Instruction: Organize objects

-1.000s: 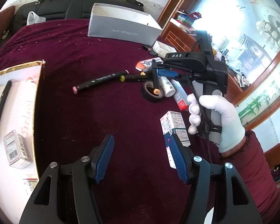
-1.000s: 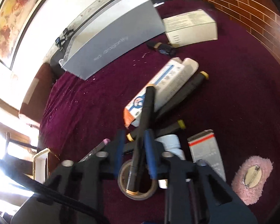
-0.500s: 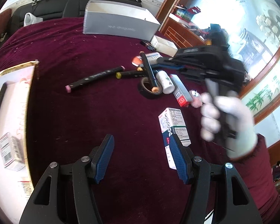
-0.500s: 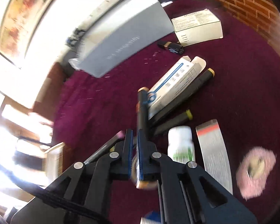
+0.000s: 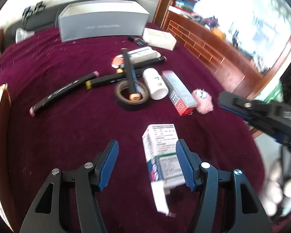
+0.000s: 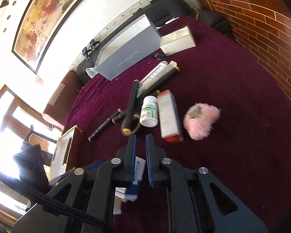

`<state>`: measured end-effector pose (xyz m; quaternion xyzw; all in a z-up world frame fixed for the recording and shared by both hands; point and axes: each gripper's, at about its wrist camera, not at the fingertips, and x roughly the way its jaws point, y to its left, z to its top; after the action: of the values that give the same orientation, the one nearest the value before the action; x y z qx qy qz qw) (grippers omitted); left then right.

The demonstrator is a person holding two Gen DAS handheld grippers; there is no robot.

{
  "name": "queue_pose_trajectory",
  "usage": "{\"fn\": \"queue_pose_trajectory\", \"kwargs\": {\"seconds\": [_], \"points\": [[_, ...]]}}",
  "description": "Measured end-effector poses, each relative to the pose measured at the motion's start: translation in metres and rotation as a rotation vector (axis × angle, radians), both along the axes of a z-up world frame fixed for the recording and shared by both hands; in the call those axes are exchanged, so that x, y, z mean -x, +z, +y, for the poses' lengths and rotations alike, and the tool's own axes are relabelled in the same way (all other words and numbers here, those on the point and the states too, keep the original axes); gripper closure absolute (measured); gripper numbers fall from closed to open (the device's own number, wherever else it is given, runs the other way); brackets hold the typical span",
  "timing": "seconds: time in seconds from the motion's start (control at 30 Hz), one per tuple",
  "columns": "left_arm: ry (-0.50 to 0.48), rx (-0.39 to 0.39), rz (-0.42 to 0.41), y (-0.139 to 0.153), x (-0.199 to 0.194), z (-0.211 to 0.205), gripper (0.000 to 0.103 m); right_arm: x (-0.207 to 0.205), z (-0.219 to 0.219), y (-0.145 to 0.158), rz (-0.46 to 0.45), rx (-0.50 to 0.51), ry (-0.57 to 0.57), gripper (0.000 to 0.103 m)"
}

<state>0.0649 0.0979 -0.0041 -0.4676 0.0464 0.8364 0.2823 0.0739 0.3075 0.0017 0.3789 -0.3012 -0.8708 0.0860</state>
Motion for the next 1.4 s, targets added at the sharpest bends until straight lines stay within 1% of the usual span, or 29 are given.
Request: {"fn": "queue_pose_trajectory", "kwargs": {"seconds": [0.03, 0.07, 0.1, 0.13, 0.2, 0.23, 0.27, 0.3, 0.33, 0.37, 0.4, 0.5, 0.63, 0.7, 0.73, 0.83, 0.87, 0.93, 1.0, 1.07, 1.17, 1.27, 1.4], "points": [[-0.011, 0.028, 0.013, -0.004, -0.002, 0.008, 0.044, -0.003, 0.001, 0.001, 0.002, -0.003, -0.008, 0.087], [-0.027, 0.033, 0.025, -0.007, -0.004, 0.015, 0.037, -0.004, 0.004, 0.001, 0.005, -0.01, -0.013, 0.08], [-0.035, 0.054, 0.037, -0.01, -0.006, 0.022, 0.036, -0.006, 0.003, 0.003, 0.009, -0.033, -0.017, 0.074], [-0.045, 0.076, 0.046, -0.013, -0.007, 0.028, 0.036, -0.007, 0.004, 0.004, 0.01, -0.06, -0.022, 0.07], [-0.037, 0.135, 0.037, -0.022, -0.006, 0.035, 0.036, -0.009, 0.005, 0.006, 0.009, -0.107, -0.032, 0.055], [-0.037, 0.134, 0.016, -0.026, -0.005, 0.034, 0.037, -0.008, 0.004, 0.007, 0.01, -0.117, -0.028, 0.053], [-0.038, 0.126, 0.018, -0.027, -0.005, 0.033, 0.043, -0.01, 0.007, 0.007, 0.013, -0.119, -0.025, 0.053], [-0.044, 0.123, 0.032, -0.025, -0.005, 0.029, 0.068, -0.008, 0.008, 0.007, 0.013, -0.123, -0.024, 0.052], [-0.051, 0.122, 0.021, -0.024, -0.004, 0.026, 0.074, -0.005, 0.009, 0.008, 0.009, -0.13, -0.021, 0.051], [-0.052, 0.095, -0.005, -0.022, -0.002, 0.02, 0.075, -0.001, 0.009, 0.007, 0.004, -0.136, -0.017, 0.048], [-0.048, 0.056, -0.035, -0.019, 0.0, 0.012, 0.075, 0.005, 0.009, 0.005, -0.007, -0.148, -0.015, 0.048], [-0.027, 0.013, -0.022, -0.006, -0.006, -0.008, 0.074, 0.024, 0.006, -0.002, -0.052, -0.201, -0.005, 0.048], [-0.026, -0.063, -0.035, 0.012, -0.018, -0.039, 0.074, 0.051, -0.01, -0.007, -0.086, -0.353, 0.031, 0.049], [-0.018, -0.077, -0.027, 0.018, -0.019, -0.051, 0.074, 0.063, -0.018, -0.011, -0.106, -0.41, 0.054, 0.049], [-0.014, -0.087, -0.029, 0.02, -0.018, -0.057, 0.074, 0.069, -0.021, -0.014, -0.13, -0.448, 0.061, 0.049], [0.009, -0.109, -0.034, 0.023, -0.021, -0.074, 0.074, 0.084, -0.027, -0.026, -0.195, -0.5, 0.076, 0.049], [0.015, -0.117, -0.037, 0.023, -0.02, -0.079, 0.074, 0.089, -0.029, -0.029, -0.215, -0.52, 0.08, 0.05], [0.03, -0.126, -0.039, 0.022, -0.018, -0.087, 0.074, 0.097, -0.031, -0.035, -0.245, -0.554, 0.064, 0.055], [0.044, -0.128, -0.042, 0.02, -0.016, -0.096, 0.074, 0.104, -0.029, -0.039, -0.265, -0.547, 0.061, 0.07], [0.061, -0.133, -0.055, 0.018, -0.014, -0.104, 0.074, 0.109, -0.027, -0.044, -0.285, -0.512, 0.064, 0.078], [0.081, -0.148, -0.067, 0.016, -0.01, -0.117, 0.074, 0.104, -0.026, -0.043, -0.286, -0.499, 0.061, 0.079], [0.101, -0.168, -0.064, 0.016, -0.009, -0.13, 0.074, 0.089, -0.023, -0.034, -0.251, -0.474, 0.042, 0.079], [0.125, -0.194, -0.05, 0.018, -0.011, -0.147, 0.074, 0.063, -0.021, -0.015, -0.185, -0.37, 0.024, 0.079]]}}
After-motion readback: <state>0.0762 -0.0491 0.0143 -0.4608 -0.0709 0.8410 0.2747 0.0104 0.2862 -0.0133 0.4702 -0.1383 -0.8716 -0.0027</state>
